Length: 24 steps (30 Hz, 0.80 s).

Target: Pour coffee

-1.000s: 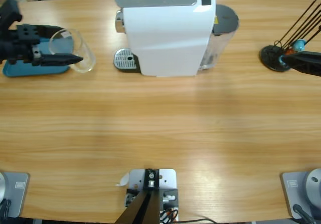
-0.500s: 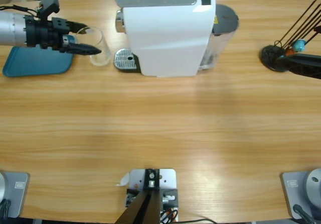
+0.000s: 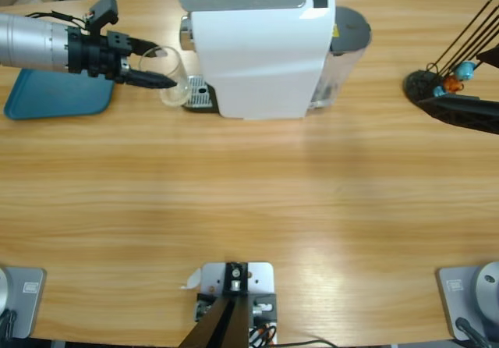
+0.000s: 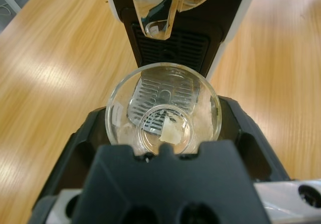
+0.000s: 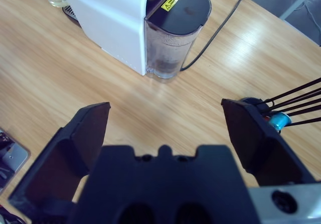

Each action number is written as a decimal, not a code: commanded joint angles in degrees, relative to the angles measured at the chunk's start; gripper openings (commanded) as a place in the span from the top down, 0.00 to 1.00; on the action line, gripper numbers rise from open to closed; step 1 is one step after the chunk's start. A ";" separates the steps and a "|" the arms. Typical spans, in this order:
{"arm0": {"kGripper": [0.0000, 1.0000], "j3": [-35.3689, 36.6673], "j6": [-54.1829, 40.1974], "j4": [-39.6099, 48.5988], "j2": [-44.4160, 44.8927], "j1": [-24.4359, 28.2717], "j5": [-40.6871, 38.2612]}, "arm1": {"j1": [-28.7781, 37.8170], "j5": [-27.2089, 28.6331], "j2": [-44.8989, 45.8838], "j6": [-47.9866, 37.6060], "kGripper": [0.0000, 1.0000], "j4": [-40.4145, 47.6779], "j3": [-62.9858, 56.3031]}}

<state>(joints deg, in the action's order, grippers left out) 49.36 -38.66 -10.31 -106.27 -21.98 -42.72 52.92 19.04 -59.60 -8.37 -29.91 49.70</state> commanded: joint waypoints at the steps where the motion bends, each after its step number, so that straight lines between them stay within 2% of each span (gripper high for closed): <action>1: 1.00 1.09 1.43 -3.94 -5.16 -1.31 0.35 | -0.14 0.82 -1.35 -0.84 0.00 0.22 -2.06; 8: 1.00 1.18 2.71 -6.54 -6.39 -2.24 0.35 | -0.28 2.65 -1.59 -0.77 0.00 0.40 -2.06; 24: 1.00 2.22 3.68 -7.35 -7.29 -3.95 1.41 | -0.36 1.47 -0.94 -1.30 0.00 0.28 -3.43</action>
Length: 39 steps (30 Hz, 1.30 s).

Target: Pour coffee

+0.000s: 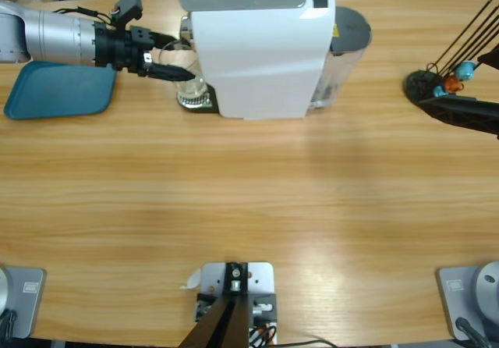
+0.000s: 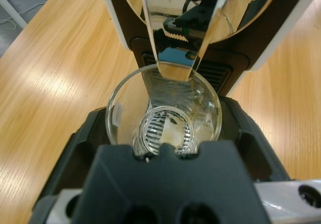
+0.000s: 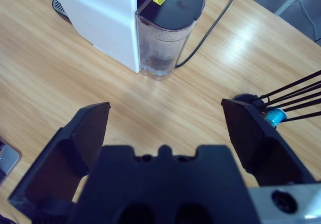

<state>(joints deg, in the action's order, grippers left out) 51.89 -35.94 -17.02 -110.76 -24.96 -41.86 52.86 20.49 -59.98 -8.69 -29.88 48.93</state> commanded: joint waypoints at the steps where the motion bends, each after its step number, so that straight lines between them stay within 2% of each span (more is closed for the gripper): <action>1: 1.00 -0.76 0.93 -0.63 -2.60 -1.08 0.56 | -0.32 0.08 -0.58 -0.98 0.00 0.49 -2.61; 18: 1.00 -0.90 1.58 -0.56 -2.71 -2.43 4.41 | -0.39 0.78 -0.49 -0.98 0.00 1.21 -2.77; 31: 1.00 -2.16 1.47 -0.56 -2.17 -2.99 4.53 | -0.39 0.81 -0.33 -0.98 0.00 1.84 -2.98; 32: 0.87 -2.07 1.54 -0.56 -2.18 -2.99 4.65 | -0.39 0.87 -0.37 -0.98 0.00 2.26 -3.21; 33: 0.44 -1.99 1.58 -0.56 -2.18 -2.99 4.76 | -0.39 0.87 -0.33 -0.98 0.00 2.51 -3.32; 34: 0.22 -2.07 1.58 -0.56 -2.17 -2.98 4.76 | -0.39 0.94 -0.40 -0.98 0.00 2.61 -3.32; 35: 0.08 -2.39 1.44 -0.56 -1.99 -2.89 4.53 | -0.39 1.04 -0.44 -0.98 0.00 2.88 -3.28; 36: 0.03 -2.53 1.31 -0.59 -1.90 -2.82 4.42 | -0.39 1.04 -0.49 -0.98 0.00 3.03 -3.21; 39: 0.03 -2.53 1.60 -0.65 -1.74 -2.36 4.41 | -0.39 1.04 -0.75 -0.98 0.00 3.24 -3.05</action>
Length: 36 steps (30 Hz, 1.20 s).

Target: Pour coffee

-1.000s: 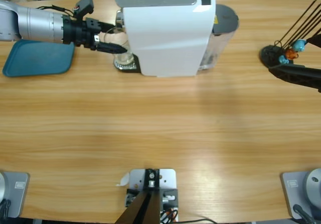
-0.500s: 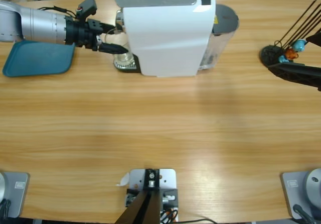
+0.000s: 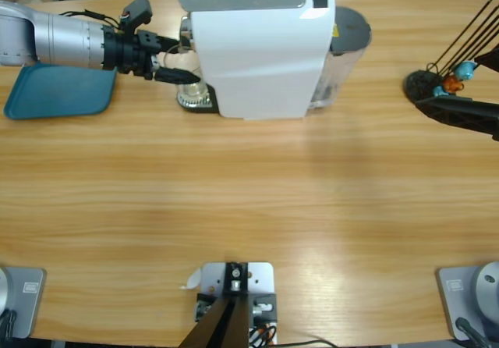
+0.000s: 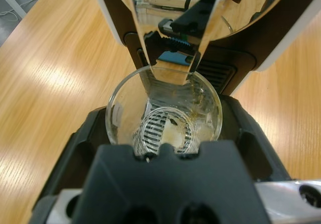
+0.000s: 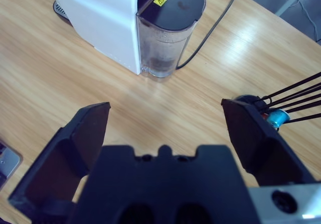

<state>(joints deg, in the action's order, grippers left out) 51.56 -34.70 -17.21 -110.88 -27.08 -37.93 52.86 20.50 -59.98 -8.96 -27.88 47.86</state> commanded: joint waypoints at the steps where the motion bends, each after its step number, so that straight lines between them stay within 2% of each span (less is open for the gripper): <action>1: 0.03 -2.17 0.54 -0.45 -1.62 -0.04 0.35 | -0.39 1.04 -0.75 -0.71 0.00 1.25 -1.98; 7: 0.03 -3.77 1.56 -0.45 -0.14 0.63 0.84 | -0.39 1.02 0.13 -0.71 0.00 0.62 -1.72; 15: 0.03 -8.90 3.15 -0.45 9.81 3.70 2.76 | -0.39 0.79 -0.16 -0.71 0.00 0.30 -0.82; 18: 0.03 -12.75 4.59 -0.35 14.53 3.23 6.35 | -0.39 0.84 -0.96 -0.71 0.00 0.23 -0.01; 21: 0.03 -18.83 5.59 1.55 23.27 -0.09 18.35 | -0.62 1.93 -2.11 0.86 0.00 -1.88 6.28; 22: 0.03 -20.59 6.94 4.15 27.81 -1.66 24.10 | -2.76 1.56 -4.11 2.37 0.00 -3.02 10.73; 24: 0.03 -21.34 11.21 10.92 34.22 -3.38 30.34 | -9.81 -4.20 -8.59 2.55 0.00 -4.71 18.21; 27: 0.03 -23.08 19.51 15.93 41.60 -3.59 32.20 | -18.62 -11.04 -16.33 2.55 0.00 -6.85 27.57; 29: 0.03 -23.22 25.24 17.55 43.92 -3.68 31.83 | -21.87 -13.48 -22.55 2.55 0.02 -12.21 36.02; 30: 0.03 -23.03 26.66 18.48 45.03 -3.91 31.48 | -22.57 -15.19 -25.63 2.55 0.15 -15.13 40.66; 31: 0.03 -22.77 27.81 19.48 46.12 -5.09 31.18 | -23.33 -17.63 -28.67 2.58 0.38 -18.43 45.25; 32: 0.03 -22.61 28.40 20.45 47.09 -6.95 31.17 | -23.89 -20.69 -31.39 3.88 0.74 -21.67 49.12; 33: 0.03 -22.82 29.14 21.52 48.04 -8.81 31.17 | -24.03 -22.11 -33.38 6.33 1.00 -23.85 51.70; 36: 0.03 -23.49 30.80 24.37 49.15 -11.15 31.17 | -23.22 -23.17 -36.77 7.40 1.00 -23.27 54.67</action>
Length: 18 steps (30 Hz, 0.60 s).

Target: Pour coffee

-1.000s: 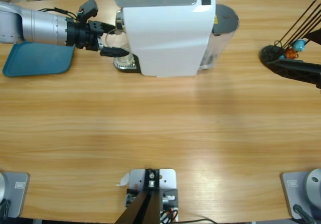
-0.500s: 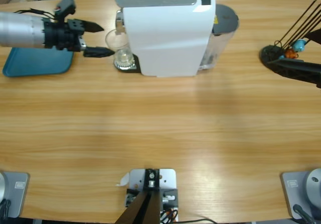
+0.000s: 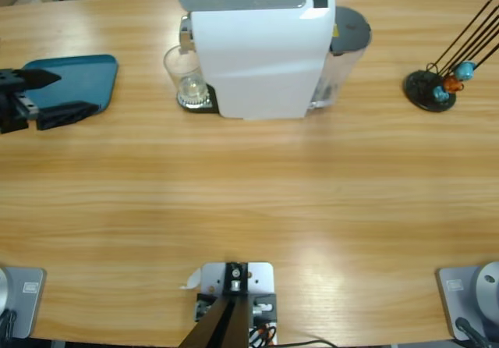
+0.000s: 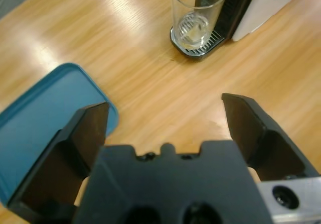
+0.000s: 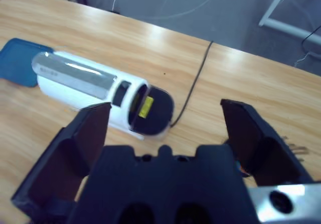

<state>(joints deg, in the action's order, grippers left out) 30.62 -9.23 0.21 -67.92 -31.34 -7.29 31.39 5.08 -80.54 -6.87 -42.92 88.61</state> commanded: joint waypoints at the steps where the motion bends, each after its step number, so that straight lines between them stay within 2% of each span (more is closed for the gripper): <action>1: 0.03 -2.50 5.52 7.54 6.36 -7.33 0.51 | -1.52 -8.60 -17.92 5.20 1.00 -9.86 15.86; 4: 0.03 -2.85 5.89 7.70 5.88 -7.77 0.32 | -0.76 -9.83 -23.91 6.04 1.00 -18.53 23.75; 9: 0.03 -3.13 5.75 7.23 4.37 -7.77 0.28 | 1.27 -7.53 -28.37 6.16 1.00 -23.40 28.71; 13: 0.03 -4.66 5.63 5.66 7.62 -7.77 1.62 | 2.03 -6.23 -29.20 6.52 1.00 -24.31 29.16; 18: 0.03 -5.49 5.28 2.60 6.50 -7.75 2.41 | 2.63 -7.28 -31.17 6.52 1.00 -23.75 30.39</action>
<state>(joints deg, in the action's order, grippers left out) 28.19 -3.99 6.43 -62.25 -38.37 -6.57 32.84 -2.01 -106.76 -1.06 -66.30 118.04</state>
